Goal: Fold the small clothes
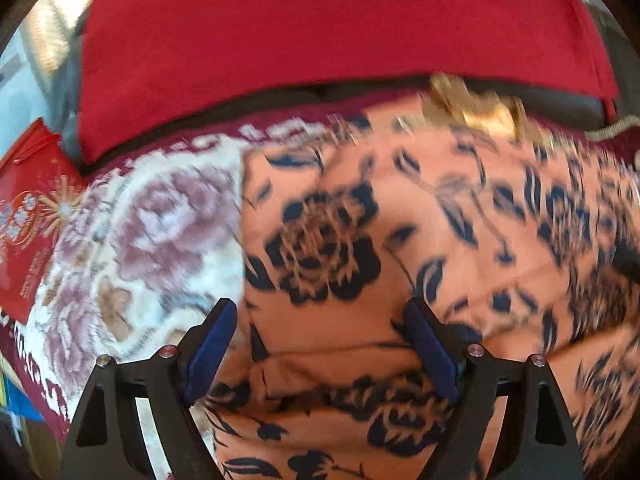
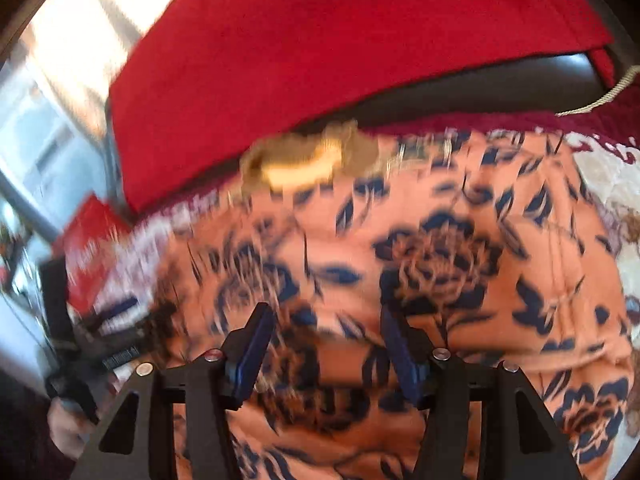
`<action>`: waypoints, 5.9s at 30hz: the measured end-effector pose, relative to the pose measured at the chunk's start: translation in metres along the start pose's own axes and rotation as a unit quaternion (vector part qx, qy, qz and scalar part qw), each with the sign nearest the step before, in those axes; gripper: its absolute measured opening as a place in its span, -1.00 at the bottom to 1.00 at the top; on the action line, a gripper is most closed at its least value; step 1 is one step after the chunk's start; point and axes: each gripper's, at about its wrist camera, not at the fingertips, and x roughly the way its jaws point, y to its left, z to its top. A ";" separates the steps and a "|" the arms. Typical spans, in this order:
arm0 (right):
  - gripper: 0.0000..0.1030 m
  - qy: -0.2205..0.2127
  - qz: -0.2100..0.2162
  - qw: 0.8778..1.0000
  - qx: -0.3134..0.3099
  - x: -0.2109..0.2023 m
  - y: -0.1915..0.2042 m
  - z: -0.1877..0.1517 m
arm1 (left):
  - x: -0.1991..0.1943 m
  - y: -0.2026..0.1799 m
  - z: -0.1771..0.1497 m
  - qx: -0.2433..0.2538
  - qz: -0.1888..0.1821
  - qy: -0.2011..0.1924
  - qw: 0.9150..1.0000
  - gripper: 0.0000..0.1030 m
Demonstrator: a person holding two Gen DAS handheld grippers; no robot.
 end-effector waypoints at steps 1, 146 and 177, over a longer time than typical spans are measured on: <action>0.16 -0.002 -0.003 1.000 -0.007 -0.003 0.002 -0.004 | -0.006 0.001 -0.003 0.004 -0.001 -0.012 1.000 0.68; 0.57 -0.213 0.190 0.816 0.503 -0.003 -0.257 0.039 | 0.098 0.169 0.092 -0.412 -0.410 0.018 0.813 -0.25; -0.17 -0.040 0.082 0.995 0.033 0.127 0.030 0.129 | 0.019 0.071 0.033 -0.194 -0.098 0.015 0.976 0.45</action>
